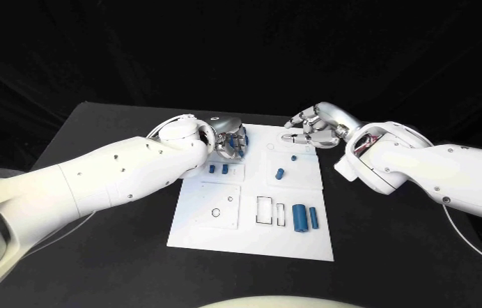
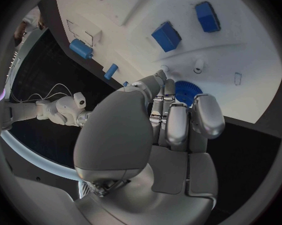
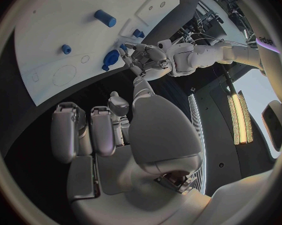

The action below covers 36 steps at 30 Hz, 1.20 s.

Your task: Assemble the parts on the task board

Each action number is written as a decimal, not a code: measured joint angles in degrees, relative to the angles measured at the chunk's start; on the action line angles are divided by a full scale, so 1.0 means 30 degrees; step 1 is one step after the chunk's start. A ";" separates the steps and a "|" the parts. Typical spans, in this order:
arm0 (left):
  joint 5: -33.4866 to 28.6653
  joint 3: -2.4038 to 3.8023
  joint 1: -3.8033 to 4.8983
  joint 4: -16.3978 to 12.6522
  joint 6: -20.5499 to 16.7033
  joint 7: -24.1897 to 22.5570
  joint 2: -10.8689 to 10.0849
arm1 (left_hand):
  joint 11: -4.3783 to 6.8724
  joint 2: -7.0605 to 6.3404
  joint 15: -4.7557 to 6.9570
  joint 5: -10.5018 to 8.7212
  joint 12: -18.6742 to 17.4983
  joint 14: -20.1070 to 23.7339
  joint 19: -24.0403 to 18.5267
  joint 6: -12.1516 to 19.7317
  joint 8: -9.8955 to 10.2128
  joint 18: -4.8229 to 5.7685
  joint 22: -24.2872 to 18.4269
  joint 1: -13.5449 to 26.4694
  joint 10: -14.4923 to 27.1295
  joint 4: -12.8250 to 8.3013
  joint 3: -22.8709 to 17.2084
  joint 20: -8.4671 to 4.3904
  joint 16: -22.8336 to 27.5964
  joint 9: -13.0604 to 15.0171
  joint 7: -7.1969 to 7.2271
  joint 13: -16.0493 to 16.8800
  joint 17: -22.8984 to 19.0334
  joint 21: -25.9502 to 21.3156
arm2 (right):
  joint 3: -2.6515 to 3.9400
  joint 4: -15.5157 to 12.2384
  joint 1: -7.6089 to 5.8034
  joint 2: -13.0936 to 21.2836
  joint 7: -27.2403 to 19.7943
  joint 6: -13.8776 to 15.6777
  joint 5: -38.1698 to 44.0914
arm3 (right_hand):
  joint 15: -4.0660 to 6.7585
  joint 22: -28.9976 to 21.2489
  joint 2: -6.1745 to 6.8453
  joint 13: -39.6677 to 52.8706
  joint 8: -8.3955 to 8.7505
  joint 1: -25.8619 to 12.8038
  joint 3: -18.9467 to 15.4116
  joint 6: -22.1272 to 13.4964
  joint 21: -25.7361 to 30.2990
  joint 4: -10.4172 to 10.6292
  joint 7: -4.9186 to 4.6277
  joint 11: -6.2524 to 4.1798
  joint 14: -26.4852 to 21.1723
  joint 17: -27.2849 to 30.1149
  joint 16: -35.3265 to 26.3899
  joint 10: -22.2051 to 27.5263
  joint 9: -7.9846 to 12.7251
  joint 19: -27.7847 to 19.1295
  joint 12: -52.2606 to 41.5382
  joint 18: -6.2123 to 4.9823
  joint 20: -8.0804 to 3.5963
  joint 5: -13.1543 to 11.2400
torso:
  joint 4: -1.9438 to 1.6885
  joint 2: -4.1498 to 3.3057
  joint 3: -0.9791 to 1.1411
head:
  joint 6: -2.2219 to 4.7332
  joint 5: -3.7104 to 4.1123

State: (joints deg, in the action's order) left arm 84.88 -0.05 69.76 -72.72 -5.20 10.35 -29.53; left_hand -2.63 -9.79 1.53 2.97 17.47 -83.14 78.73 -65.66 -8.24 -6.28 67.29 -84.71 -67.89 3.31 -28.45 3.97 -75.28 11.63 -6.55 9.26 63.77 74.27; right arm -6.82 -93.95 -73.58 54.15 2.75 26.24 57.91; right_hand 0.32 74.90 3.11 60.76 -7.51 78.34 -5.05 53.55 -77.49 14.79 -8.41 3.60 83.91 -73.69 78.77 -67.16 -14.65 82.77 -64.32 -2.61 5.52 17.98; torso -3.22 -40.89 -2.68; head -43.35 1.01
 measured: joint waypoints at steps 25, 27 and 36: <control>-0.1074 0.0543 0.0186 -0.0999 0.0369 0.0442 -0.2273 | 0.0096 -0.0182 0.0000 0.0000 -0.0219 0.0000 -0.0001 -0.0133 0.0106 -0.0002 0.0002 0.0377 -0.0232 -0.0054 0.0054 0.0000 0.0000 -0.0089 0.0132 -0.0029 -0.0247 0.0076 | 0.0000 0.0062 0.0018 0.0073 0.0011 0.0014 -0.0001 | 0.0000 0.0011 0.0000 0.0001 -0.0074 0.0000 0.0000 0.0063 0.0000 0.0000 0.0063 0.0030 0.0000 0.0000 0.0000 -0.0031 -0.0013 0.0000 0.0000 0.0001 0.0000 0.0067 | -0.0020 -0.0016 -0.0027 | 0.0077 -0.0211; -0.1122 0.0542 0.0172 -0.0934 0.0441 0.0454 -0.2250 | 0.0096 -0.0182 -0.0001 0.0000 -0.0219 0.0001 -0.0001 -0.0133 0.0106 -0.0002 0.0003 0.0377 -0.0233 -0.0054 0.0054 0.0001 0.0000 -0.0084 0.0132 -0.0029 -0.0247 0.0076 | 0.0000 0.0065 0.0022 0.0073 0.0012 0.0015 -0.0001 | 0.0000 0.0011 0.0000 0.0001 -0.0074 0.0000 0.0000 0.0063 0.0000 0.0000 0.0063 0.0030 0.0000 0.0000 0.0000 -0.0032 -0.0012 0.0000 0.0000 0.0000 0.0000 0.0067 | -0.0016 -0.0016 -0.0026 | 0.0060 -0.0220; -0.1239 0.0517 0.0115 -0.0603 0.0728 0.0477 -0.1992 | 0.0096 -0.0183 -0.0001 0.0000 -0.0218 0.0001 -0.0001 -0.0129 0.0107 -0.0002 -0.0035 0.0377 -0.0232 -0.0054 0.0055 0.0001 0.0000 -0.0074 0.0133 -0.0029 -0.0284 0.0075 | -0.0006 0.0067 0.0042 0.0048 0.0011 0.0022 -0.0001 | 0.0000 0.0008 0.0000 0.0001 -0.0073 0.0000 0.0000 0.0062 0.0000 0.0000 0.0062 0.0031 0.0000 0.0000 0.0000 -0.0032 -0.0026 0.0000 0.0000 -0.0001 0.0000 0.0067 | -0.0004 -0.0022 -0.0004 | 0.0026 -0.0247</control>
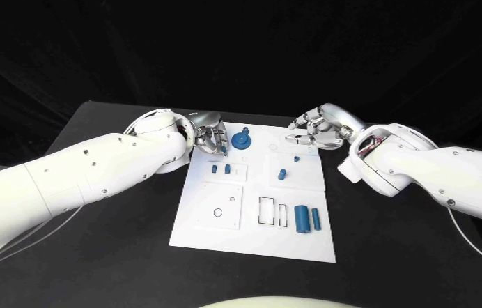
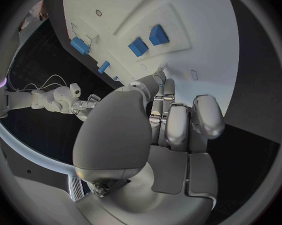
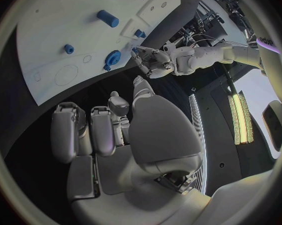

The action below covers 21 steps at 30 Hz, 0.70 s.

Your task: Assemble the parts on the task board

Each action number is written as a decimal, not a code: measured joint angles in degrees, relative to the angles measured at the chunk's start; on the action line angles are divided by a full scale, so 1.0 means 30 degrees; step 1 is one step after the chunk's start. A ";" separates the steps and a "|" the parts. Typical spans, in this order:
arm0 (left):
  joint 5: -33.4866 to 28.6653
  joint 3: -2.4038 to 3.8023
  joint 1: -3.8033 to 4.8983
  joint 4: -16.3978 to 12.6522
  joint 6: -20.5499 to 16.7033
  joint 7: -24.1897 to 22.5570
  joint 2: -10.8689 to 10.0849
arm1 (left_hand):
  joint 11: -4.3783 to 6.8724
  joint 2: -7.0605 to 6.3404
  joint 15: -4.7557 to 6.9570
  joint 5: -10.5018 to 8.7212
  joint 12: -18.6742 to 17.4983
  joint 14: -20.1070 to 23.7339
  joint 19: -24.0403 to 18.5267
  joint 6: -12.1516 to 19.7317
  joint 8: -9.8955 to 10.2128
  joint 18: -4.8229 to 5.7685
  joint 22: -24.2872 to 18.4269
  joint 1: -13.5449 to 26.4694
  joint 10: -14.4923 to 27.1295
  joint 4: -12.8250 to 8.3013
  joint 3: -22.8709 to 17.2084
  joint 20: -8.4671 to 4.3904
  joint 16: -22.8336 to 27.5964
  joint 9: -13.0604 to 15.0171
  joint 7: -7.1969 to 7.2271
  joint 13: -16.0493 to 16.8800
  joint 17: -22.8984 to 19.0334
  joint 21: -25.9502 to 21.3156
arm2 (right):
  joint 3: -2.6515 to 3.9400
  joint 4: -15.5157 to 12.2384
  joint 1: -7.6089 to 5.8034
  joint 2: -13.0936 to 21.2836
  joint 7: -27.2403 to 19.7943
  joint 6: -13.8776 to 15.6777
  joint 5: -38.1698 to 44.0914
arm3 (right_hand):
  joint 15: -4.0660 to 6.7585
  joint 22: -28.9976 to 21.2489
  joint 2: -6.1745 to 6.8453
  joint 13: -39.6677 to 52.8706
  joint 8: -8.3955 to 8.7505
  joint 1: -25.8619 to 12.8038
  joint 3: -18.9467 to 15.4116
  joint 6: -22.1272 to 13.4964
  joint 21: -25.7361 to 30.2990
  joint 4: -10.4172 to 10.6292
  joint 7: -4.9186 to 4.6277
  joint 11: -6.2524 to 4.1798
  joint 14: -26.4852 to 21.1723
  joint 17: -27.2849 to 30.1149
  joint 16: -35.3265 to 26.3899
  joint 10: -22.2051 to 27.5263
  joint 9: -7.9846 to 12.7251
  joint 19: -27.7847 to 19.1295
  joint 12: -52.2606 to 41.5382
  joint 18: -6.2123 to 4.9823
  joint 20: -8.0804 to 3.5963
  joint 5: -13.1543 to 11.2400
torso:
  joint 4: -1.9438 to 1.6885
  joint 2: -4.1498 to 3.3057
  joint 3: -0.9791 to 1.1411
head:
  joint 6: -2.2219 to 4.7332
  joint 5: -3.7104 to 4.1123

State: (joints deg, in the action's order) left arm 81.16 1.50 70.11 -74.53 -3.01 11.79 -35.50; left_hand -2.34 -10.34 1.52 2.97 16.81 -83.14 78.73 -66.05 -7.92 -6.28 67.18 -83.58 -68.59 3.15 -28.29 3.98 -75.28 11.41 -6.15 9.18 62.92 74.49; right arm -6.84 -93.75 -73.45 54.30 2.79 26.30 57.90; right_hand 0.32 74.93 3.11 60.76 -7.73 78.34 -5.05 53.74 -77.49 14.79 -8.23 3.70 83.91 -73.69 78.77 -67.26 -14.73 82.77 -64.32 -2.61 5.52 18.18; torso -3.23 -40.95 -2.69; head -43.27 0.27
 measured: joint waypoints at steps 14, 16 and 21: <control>-0.0081 -0.0085 -0.0088 0.0427 0.0321 -0.0006 0.0328 | 0.0000 -0.0001 0.0000 0.0000 -0.0073 0.0001 -0.0001 0.0005 0.0067 0.0002 -0.0043 -0.0001 0.0001 0.0001 0.0000 0.0000 0.0000 -0.0007 0.0003 0.0003 -0.0027 0.0000 | 0.0001 -0.0011 0.0006 0.0006 -0.0003 0.0009 0.0000 | 0.0000 -0.0004 0.0000 0.0001 0.0000 0.0000 0.0000 -0.0002 0.0000 0.0000 -0.0002 0.0001 0.0000 0.0000 0.0000 -0.0001 0.0002 0.0000 0.0000 0.0000 0.0000 -0.0001 | 0.0009 -0.0004 0.0009 | -0.0038 0.0042; -0.0087 -0.0087 -0.0086 0.0456 0.0362 -0.0008 0.0348 | 0.0000 -0.0001 0.0000 0.0000 -0.0073 0.0001 -0.0001 0.0006 0.0068 0.0001 -0.0043 -0.0001 0.0000 -0.0028 -0.0029 0.0000 0.0000 -0.0008 0.0003 0.0003 -0.0028 0.0000 | 0.0001 -0.0012 0.0006 0.0006 -0.0004 0.0009 0.0000 | 0.0000 -0.0004 0.0000 0.0000 0.0000 0.0000 0.0000 -0.0002 0.0000 0.0000 -0.0002 0.0000 0.0000 0.0000 0.0000 -0.0001 0.0003 0.0000 0.0000 0.0000 0.0000 -0.0001 | 0.0000 -0.0002 0.0009 | -0.0048 0.0046; -0.0100 -0.0106 -0.0080 0.0468 0.0516 -0.0009 0.0396 | 0.0000 -0.0001 -0.0001 0.0000 -0.0073 0.0001 -0.0001 0.0007 0.0069 0.0001 -0.0070 -0.0001 0.0000 -0.0050 -0.0051 0.0000 0.0000 -0.0011 0.0003 0.0003 -0.0051 0.0000 | 0.0007 -0.0018 0.0007 0.0007 -0.0005 0.0011 0.0000 | 0.0000 -0.0005 0.0000 0.0001 0.0000 0.0000 0.0000 -0.0003 0.0000 0.0000 -0.0003 0.0001 0.0000 0.0000 0.0000 -0.0001 0.0005 0.0000 0.0000 0.0001 0.0000 -0.0001 | -0.0013 0.0000 0.0009 | -0.0079 0.0048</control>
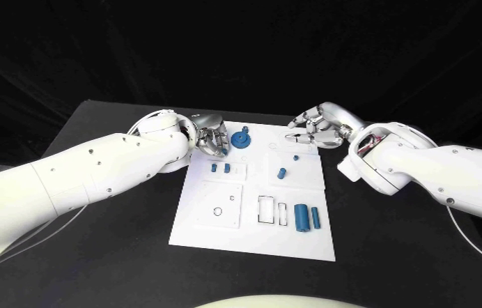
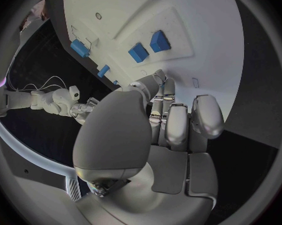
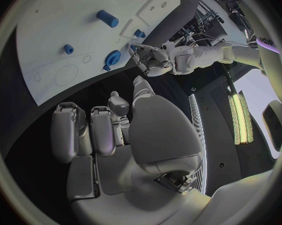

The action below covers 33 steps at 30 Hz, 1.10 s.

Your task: Assemble the parts on the task board

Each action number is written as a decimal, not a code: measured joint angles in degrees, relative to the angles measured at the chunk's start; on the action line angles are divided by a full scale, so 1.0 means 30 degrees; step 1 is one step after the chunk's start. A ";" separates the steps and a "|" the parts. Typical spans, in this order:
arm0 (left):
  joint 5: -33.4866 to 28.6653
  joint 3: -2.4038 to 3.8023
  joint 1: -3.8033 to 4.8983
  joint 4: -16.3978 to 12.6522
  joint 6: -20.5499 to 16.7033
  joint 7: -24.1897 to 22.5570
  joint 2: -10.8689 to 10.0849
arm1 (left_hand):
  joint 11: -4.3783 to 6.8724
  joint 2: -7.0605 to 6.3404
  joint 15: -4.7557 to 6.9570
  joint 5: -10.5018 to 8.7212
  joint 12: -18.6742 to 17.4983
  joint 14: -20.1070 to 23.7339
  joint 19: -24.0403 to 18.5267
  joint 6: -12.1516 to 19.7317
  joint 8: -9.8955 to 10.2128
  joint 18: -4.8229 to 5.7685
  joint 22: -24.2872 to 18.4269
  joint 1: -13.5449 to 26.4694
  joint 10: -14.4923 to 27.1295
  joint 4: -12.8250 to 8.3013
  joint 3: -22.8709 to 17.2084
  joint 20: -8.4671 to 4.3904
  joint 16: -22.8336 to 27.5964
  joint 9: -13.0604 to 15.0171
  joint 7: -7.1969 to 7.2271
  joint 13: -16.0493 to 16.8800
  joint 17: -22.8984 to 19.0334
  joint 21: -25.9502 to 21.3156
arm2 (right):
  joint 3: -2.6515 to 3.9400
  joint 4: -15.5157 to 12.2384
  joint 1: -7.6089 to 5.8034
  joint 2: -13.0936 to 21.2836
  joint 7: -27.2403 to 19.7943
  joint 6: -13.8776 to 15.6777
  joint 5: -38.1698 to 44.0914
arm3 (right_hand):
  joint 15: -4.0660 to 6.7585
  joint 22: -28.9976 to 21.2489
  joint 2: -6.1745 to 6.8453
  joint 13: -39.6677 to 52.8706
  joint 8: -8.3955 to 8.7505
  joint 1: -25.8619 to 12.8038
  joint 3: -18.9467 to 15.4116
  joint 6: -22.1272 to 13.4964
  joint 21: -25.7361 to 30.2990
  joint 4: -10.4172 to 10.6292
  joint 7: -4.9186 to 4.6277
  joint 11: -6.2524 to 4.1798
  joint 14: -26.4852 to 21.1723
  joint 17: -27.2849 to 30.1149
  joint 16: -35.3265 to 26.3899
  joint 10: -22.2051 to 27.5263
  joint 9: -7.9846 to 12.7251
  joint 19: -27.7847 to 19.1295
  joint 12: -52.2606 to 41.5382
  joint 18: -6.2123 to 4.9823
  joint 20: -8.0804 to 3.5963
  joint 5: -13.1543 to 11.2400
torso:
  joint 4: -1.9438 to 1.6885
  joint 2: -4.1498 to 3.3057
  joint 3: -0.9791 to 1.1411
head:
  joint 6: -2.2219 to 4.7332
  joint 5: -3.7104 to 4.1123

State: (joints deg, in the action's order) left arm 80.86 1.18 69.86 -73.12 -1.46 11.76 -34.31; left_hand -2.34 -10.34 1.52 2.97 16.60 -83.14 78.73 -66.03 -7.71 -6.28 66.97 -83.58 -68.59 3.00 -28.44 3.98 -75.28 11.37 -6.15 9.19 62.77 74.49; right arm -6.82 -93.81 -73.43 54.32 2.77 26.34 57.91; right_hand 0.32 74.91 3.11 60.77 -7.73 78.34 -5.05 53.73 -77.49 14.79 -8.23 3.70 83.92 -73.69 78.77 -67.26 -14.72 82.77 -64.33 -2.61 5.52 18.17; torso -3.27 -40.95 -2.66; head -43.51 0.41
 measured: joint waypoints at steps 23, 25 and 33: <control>-0.0016 -0.0042 0.0012 0.0036 0.0603 0.0115 0.0084 | -0.0001 0.0000 0.0000 0.0000 -0.0076 0.0001 0.0000 0.0006 0.0043 0.0000 -0.0062 0.0000 0.0001 0.0000 0.0000 0.0000 0.0112 -0.0033 0.0003 -0.0035 -0.0057 -0.0084 | -0.0007 -0.0008 0.0000 0.0000 -0.0001 0.0010 0.0000 | 0.0000 0.0005 0.0000 0.0000 0.0000 0.0000 0.0000 -0.0003 0.0000 0.0000 -0.0003 0.0000 0.0000 0.0000 0.0000 -0.0001 0.0006 0.0000 0.0000 0.0000 0.0000 -0.0001 | 0.0013 0.0005 -0.0004 | -0.0037 -0.0016; -0.0015 -0.0042 0.0012 0.0046 0.0619 0.0125 0.0092 | -0.0001 0.0000 0.0000 0.0000 -0.0212 0.0000 0.0000 0.0005 0.0139 0.0000 -0.0108 -0.0001 0.0001 -0.0050 -0.0050 0.0000 0.0112 -0.0033 0.0004 -0.0032 -0.0034 -0.0084 | -0.0006 -0.0008 0.0000 -0.0007 -0.0002 0.0010 0.0000 | 0.0000 0.0012 0.0000 0.0000 0.0000 0.0000 0.0000 -0.0004 0.0000 0.0000 -0.0004 0.0001 0.0000 0.0000 0.0000 0.0000 0.0007 0.0000 0.0000 -0.0001 0.0000 -0.0001 | 0.0013 0.0005 -0.0004 | -0.0037 -0.0015; -0.0015 -0.0080 -0.0021 0.0108 0.0786 0.0216 0.0108 | -0.0138 -0.0199 -0.0069 0.0001 -0.0541 0.0069 -0.0142 0.0891 0.0962 0.0000 -0.0262 0.0354 -0.0137 -0.0122 -0.0125 0.0001 0.0112 -0.0411 -0.0414 -0.0030 -0.0133 -0.0277 | 0.0000 0.0006 0.0001 -0.0016 -0.0005 0.0011 0.0000 | 0.0000 0.0010 0.0000 0.0000 0.0000 0.0000 0.0000 -0.0005 0.0000 0.0000 -0.0005 0.0000 0.0000 0.0000 0.0000 0.0000 0.0007 0.0000 0.0000 0.0000 0.0000 -0.0001 | 0.0005 0.0005 -0.0004 | -0.0046 -0.0011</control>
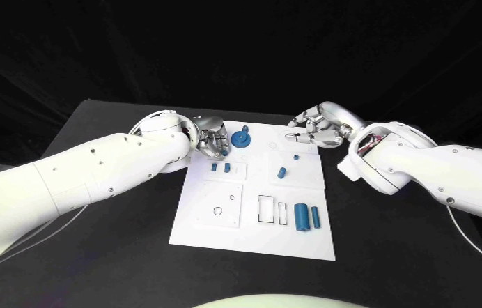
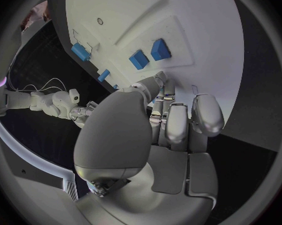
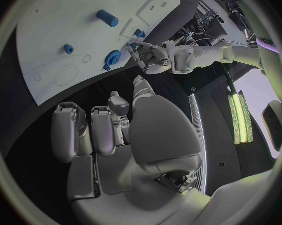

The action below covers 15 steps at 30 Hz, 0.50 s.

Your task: Assemble the parts on the task board

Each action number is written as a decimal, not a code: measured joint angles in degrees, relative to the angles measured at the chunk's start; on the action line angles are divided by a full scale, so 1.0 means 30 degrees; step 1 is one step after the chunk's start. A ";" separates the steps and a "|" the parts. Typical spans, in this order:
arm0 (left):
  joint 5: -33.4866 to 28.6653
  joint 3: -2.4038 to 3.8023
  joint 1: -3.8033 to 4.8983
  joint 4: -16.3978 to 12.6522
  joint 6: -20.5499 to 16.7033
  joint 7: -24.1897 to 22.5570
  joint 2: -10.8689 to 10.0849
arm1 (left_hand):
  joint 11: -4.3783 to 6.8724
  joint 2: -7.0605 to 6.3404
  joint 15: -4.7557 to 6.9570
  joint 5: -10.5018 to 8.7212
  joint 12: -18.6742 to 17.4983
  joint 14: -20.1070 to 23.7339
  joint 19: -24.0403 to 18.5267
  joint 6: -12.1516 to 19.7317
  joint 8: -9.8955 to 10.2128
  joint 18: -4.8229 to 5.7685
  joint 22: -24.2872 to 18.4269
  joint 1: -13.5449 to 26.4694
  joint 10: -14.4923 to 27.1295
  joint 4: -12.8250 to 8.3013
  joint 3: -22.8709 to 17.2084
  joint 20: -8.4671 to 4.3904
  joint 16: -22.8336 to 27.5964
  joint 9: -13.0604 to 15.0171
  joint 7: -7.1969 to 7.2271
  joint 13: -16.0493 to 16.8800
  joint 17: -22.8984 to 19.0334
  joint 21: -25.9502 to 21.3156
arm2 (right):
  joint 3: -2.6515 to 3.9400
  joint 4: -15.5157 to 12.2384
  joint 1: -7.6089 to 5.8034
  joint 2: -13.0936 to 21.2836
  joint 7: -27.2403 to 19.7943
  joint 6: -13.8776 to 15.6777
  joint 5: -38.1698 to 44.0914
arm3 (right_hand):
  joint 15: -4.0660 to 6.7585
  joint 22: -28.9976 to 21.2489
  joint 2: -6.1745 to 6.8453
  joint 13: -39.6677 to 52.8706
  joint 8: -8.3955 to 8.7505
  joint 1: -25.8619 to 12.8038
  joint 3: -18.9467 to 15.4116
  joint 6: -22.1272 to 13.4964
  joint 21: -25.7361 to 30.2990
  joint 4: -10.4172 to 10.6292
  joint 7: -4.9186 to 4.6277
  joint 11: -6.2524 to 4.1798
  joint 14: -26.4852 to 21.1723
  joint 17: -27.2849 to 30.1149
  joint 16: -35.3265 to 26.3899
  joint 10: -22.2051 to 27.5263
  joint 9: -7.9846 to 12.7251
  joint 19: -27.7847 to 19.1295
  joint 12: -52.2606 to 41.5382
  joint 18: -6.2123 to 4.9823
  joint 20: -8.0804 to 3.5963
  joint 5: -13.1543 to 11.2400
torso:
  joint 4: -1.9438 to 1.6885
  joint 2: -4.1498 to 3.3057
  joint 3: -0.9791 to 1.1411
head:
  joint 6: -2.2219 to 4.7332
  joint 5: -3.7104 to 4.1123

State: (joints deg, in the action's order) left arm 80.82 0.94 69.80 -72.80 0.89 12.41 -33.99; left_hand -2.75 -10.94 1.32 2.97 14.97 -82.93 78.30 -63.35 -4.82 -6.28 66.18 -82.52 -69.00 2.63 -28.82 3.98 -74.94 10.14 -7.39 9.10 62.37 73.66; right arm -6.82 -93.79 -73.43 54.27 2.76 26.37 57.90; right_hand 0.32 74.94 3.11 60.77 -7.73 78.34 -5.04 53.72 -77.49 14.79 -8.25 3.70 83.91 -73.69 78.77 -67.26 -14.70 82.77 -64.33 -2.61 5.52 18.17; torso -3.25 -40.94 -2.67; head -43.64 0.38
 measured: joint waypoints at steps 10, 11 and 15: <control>-0.0003 -0.0001 -0.0001 0.0027 0.0127 0.0133 -0.0009 | 0.0001 -0.0014 -0.0011 0.0000 -0.0119 0.0011 -0.0047 0.0267 0.0244 0.0001 -0.0049 0.0013 0.0000 -0.0060 -0.0059 0.0046 -0.0001 -0.0136 0.0010 0.0001 -0.0080 0.0000 | -0.0007 0.0008 0.0000 -0.0001 -0.0002 0.0001 -0.0002 | 0.0000 -0.0003 0.0000 0.0000 0.0000 0.0000 0.0000 -0.0002 0.0000 0.0000 -0.0002 0.0001 0.0000 0.0000 0.0000 -0.0001 0.0002 0.0000 0.0000 0.0000 0.0000 0.0000 | 0.0004 0.0002 -0.0002 | -0.0016 -0.0009; -0.0004 0.0000 -0.0001 0.0028 0.0129 0.0141 -0.0009 | 0.0000 -0.0055 -0.0065 0.0000 -0.0119 0.0066 -0.0067 0.0307 0.0244 0.0001 -0.0048 0.0054 0.0001 -0.0060 -0.0059 0.0067 0.0000 -0.0158 -0.0028 0.0001 -0.0106 0.0000 | -0.0007 0.0008 0.0000 -0.0001 -0.0002 0.0001 -0.0002 | 0.0000 -0.0002 0.0000 -0.0022 0.0000 0.0000 -0.0012 -0.0002 0.0025 -0.0012 -0.0002 0.0001 0.0000 0.0016 -0.0039 0.0000 -0.0003 0.0000 0.0042 -0.0001 0.0000 0.0000 | 0.0005 0.0002 -0.0002 | -0.0018 -0.0009; -0.0005 0.0000 0.0000 0.0028 0.0130 0.0160 -0.0014 | -0.0010 -0.0076 -0.0065 0.0000 -0.0118 0.0066 -0.0067 0.0308 0.0244 0.0001 -0.0048 0.0074 -0.0010 -0.0060 -0.0059 0.0067 0.0000 -0.0160 -0.0029 0.0001 -0.0109 0.0000 | -0.0007 0.0010 0.0000 0.0002 -0.0003 0.0004 -0.0003 | 0.0000 -0.0003 0.0000 -0.0098 0.0000 0.0000 -0.0055 -0.0003 0.0103 -0.0055 -0.0002 0.0001 0.0000 0.0057 -0.0108 -0.0001 -0.0018 0.0000 0.0115 -0.0001 0.0000 0.0000 | 0.0007 0.0002 -0.0004 | -0.0020 -0.0007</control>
State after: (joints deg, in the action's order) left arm 80.80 0.94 69.80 -72.71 1.28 12.89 -34.03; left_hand -2.78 -11.17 1.12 2.97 14.62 -82.73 78.10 -62.43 -4.09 -6.28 66.04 -82.29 -69.03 2.45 -28.99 4.18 -74.94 9.66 -7.48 9.10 62.04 73.66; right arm -6.84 -93.76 -73.43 54.28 2.75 26.38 57.90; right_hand 0.32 74.93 3.11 60.47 -7.73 78.34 -5.21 53.71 -77.18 14.62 -8.25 3.70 83.92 -73.52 78.45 -67.26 -14.75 82.77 -63.98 -2.61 5.52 18.17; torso -3.23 -40.93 -2.68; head -43.70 0.36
